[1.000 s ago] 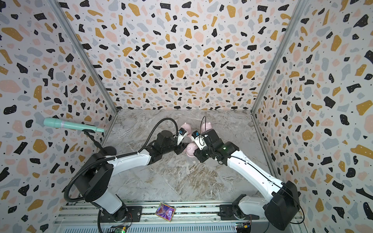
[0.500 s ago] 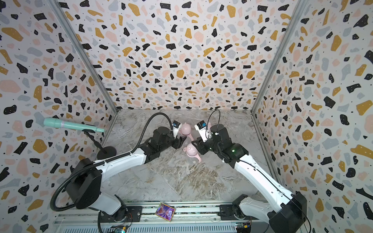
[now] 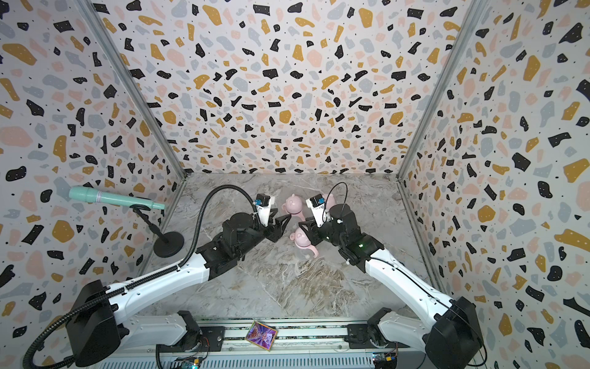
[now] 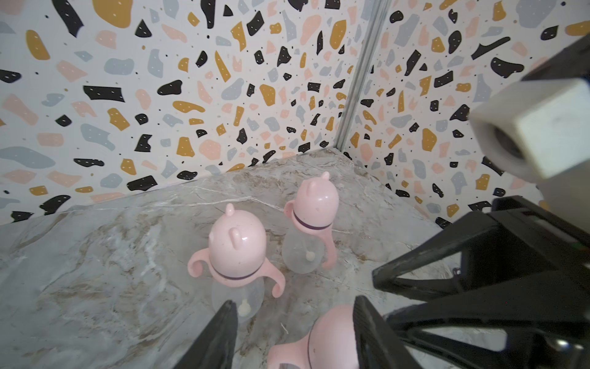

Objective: Assemble the baby bottles
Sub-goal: Close the lid on the baby bottle.

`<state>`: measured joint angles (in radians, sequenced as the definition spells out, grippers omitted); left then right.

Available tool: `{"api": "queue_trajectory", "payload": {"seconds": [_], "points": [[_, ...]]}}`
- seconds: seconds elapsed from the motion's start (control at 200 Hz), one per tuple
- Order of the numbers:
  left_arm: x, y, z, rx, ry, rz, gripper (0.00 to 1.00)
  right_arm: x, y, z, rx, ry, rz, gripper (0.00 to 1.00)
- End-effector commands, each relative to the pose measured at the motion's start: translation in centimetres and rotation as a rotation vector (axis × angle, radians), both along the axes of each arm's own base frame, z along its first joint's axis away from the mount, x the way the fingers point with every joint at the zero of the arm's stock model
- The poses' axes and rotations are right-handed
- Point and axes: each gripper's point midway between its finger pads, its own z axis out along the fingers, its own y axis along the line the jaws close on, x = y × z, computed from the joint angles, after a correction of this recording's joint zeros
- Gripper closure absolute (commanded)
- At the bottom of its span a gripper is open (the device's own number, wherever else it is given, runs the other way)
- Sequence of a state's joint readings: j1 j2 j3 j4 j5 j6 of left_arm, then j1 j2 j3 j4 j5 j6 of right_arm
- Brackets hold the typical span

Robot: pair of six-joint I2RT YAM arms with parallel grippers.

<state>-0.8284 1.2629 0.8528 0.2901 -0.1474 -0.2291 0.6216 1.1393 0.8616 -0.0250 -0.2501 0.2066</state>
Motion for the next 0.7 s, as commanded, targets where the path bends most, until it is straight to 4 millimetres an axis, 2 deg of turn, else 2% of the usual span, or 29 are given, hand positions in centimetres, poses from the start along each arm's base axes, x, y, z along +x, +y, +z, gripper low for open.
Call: {"api": "queue_trajectory", "payload": {"seconds": [0.0,0.08,0.335,0.696], "points": [[-0.3,-0.5,-0.2,-0.031,-0.012,0.005,0.47,0.5,-0.1,1.0,0.051,-0.038,-0.042,0.7],[-0.2,-1.1,-0.9,-0.026,0.001,0.001,0.51,0.7,-0.3,0.7,0.054,-0.038,-0.06,0.72],[-0.4,-2.8,-2.2,-0.015,0.021,-0.024,0.52,1.0,-1.0,-0.9,0.04,-0.012,-0.107,0.74],[-0.5,-4.7,-4.7,0.002,0.068,-0.061,0.57,0.4,-0.2,-4.1,0.047,0.073,-0.078,0.71]]}}
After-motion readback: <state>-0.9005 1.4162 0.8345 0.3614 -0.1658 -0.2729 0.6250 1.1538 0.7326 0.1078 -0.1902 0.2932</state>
